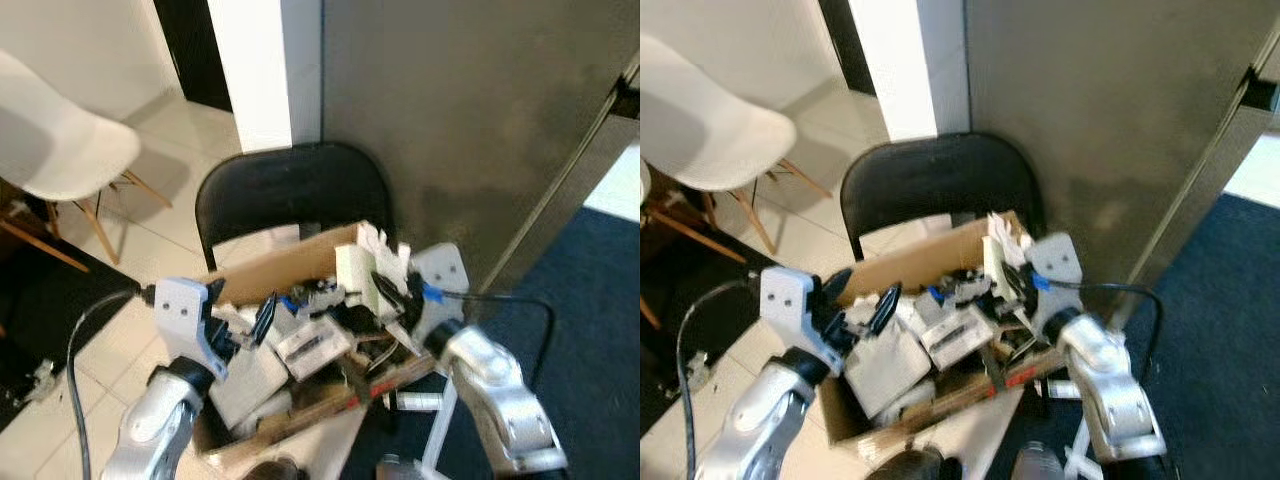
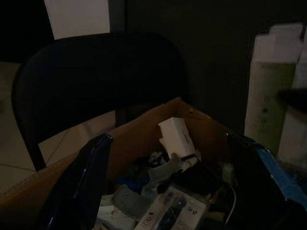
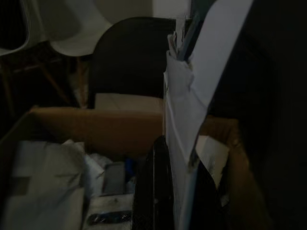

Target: Picking trash to rubbish bin

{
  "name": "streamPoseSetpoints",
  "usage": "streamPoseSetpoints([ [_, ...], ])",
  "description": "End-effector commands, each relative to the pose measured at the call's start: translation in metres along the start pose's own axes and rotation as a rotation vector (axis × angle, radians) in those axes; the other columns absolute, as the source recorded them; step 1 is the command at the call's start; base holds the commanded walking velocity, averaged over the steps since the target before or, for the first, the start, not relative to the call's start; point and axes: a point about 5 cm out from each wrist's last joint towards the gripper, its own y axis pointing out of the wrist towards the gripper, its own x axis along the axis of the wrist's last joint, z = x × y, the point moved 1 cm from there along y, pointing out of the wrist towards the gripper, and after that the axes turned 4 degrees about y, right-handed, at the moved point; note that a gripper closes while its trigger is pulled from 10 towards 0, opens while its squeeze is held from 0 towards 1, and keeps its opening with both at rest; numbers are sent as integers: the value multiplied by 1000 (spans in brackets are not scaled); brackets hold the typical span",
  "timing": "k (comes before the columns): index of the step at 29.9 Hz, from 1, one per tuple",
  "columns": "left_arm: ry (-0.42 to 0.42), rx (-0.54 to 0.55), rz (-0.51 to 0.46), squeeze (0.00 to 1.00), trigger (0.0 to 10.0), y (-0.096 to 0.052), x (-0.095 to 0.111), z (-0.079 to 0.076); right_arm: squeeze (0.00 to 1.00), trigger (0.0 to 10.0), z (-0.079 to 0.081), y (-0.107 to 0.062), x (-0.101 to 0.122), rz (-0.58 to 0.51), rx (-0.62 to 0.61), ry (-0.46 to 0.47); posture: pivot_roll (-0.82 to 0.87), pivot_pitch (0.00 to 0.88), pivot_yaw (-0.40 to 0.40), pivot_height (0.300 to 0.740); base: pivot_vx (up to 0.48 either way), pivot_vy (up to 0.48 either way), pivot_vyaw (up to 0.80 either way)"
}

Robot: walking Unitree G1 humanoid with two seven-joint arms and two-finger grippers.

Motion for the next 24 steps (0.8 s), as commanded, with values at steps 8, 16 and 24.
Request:
streamPoseSetpoints([
  [8,-7,34,-5,0,10000,-11,4,-2,0,10000,-2,16,1,-12,-30,60,-61,53,39,740,0,0,0],
  [16,-70,-11,26,0,10000,-27,4,-18,0,10000,12,35,10,-53,19,107,-51,52,37,740,0,0,0],
  [24,-71,3,43,0,10000,-29,3,-21,1000,10000,11,42,12,-83,15,201,-37,52,29,740,0,0,0],
])
